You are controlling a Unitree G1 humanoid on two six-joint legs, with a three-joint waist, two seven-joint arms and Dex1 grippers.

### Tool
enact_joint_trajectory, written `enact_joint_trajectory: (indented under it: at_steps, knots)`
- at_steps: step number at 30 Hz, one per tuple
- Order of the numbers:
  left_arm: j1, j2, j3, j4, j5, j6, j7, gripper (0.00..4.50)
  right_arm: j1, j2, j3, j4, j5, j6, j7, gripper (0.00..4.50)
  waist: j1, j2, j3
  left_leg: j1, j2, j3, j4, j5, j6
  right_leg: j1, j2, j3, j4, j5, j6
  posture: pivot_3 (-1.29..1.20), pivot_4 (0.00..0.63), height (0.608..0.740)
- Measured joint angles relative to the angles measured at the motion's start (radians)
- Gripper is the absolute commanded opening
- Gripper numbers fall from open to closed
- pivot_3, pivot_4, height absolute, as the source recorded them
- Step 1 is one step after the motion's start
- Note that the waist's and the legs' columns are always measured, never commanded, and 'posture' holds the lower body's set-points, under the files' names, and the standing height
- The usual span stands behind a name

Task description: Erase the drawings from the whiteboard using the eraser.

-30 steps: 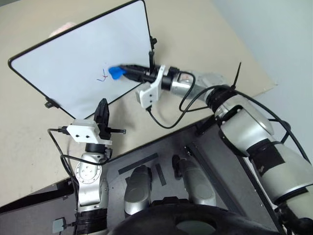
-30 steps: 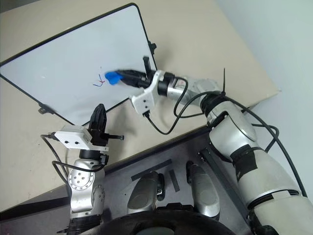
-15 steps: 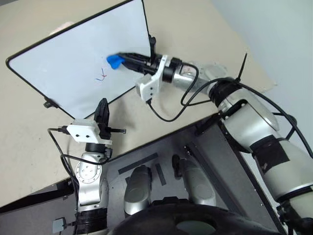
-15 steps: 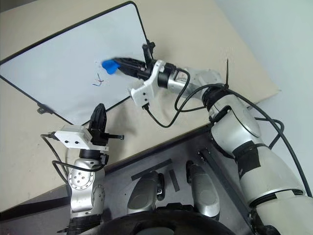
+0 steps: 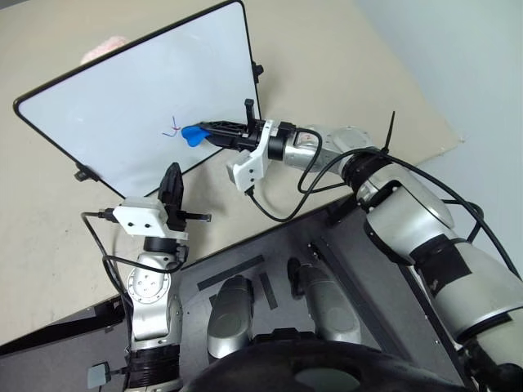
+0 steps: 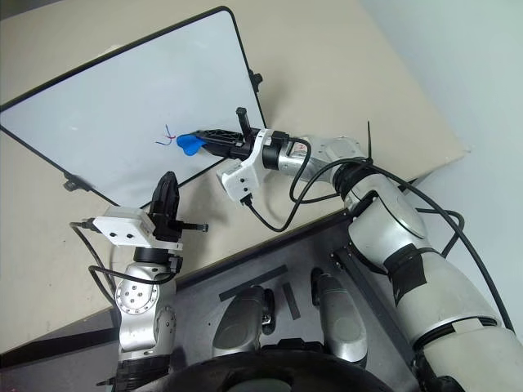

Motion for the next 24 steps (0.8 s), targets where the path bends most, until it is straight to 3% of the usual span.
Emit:
enact_joint_trajectory:
  at_steps: [10,24]
  knots:
    - [0.004,0.001,0.001,0.000,0.000,0.000,0.000,0.00,-0.107,-0.010,-0.008,-0.021,-0.004,0.023,-0.107,0.41,0.000,0.000,0.000,0.000,0.000,0.000,0.000,0.000,0.000,0.000,0.000,0.000,0.000,0.000,0.000,0.00,0.150,0.740]
    - [0.016,0.001,0.003,0.000,0.000,-0.001,0.003,0.00,0.006,0.030,0.046,0.005,-0.037,0.020,-0.053,0.41,0.000,0.000,0.000,0.000,0.000,0.000,0.001,0.000,0.000,0.000,0.000,0.000,0.000,0.000,0.000,0.00,0.150,0.740]
